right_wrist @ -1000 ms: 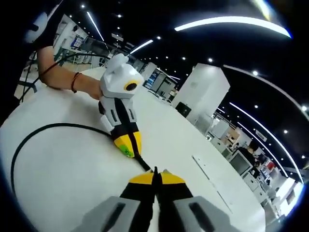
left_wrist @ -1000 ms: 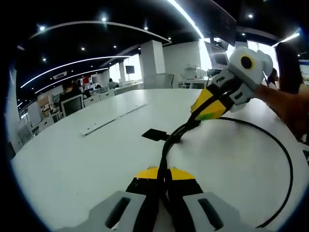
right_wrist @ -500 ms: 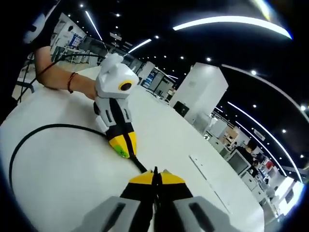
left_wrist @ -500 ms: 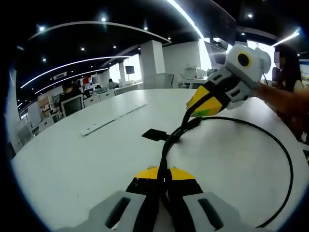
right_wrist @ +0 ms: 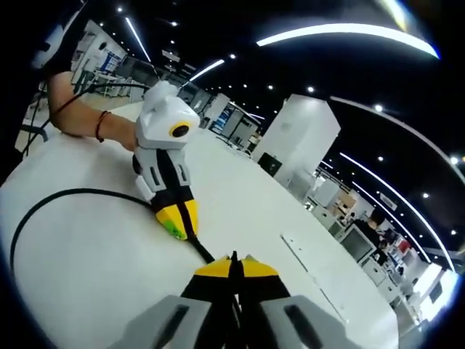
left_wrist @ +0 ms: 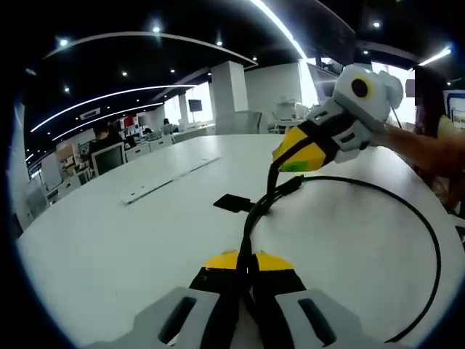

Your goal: Find the charging cable on the desk, coil it up and secure with Velcro.

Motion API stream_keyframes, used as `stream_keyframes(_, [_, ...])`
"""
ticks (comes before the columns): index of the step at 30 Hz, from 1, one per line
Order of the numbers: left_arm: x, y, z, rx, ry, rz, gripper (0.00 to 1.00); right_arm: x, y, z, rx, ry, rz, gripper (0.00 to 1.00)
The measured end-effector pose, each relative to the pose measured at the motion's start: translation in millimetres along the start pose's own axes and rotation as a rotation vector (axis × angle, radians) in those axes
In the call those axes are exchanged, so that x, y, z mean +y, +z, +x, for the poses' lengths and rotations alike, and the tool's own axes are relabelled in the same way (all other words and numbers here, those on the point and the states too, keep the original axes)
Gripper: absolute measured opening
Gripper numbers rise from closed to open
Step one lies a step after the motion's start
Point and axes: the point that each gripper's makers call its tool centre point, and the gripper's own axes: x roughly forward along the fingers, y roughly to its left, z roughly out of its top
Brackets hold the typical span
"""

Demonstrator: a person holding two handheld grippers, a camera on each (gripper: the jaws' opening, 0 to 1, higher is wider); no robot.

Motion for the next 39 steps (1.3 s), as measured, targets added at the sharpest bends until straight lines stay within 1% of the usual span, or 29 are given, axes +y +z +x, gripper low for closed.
stream_keyframes(10, [-0.1, -0.1, -1, -0.002, -0.001, 0.002, 0.06, -6, -1.8, 5, -0.010, -0.009, 0.018, 0.04])
stream_keyframes(23, [-1.1, 0.0, -1, -0.003, -0.001, 0.003, 0.06, -11, -2.3, 9, -0.007, -0.013, 0.029, 0.04])
stream_keyframes(39, [-0.9, 0.5, -2, -0.003, -0.001, 0.005, 0.06, -19, -8.5, 18, 0.000, -0.015, 0.058, 0.04])
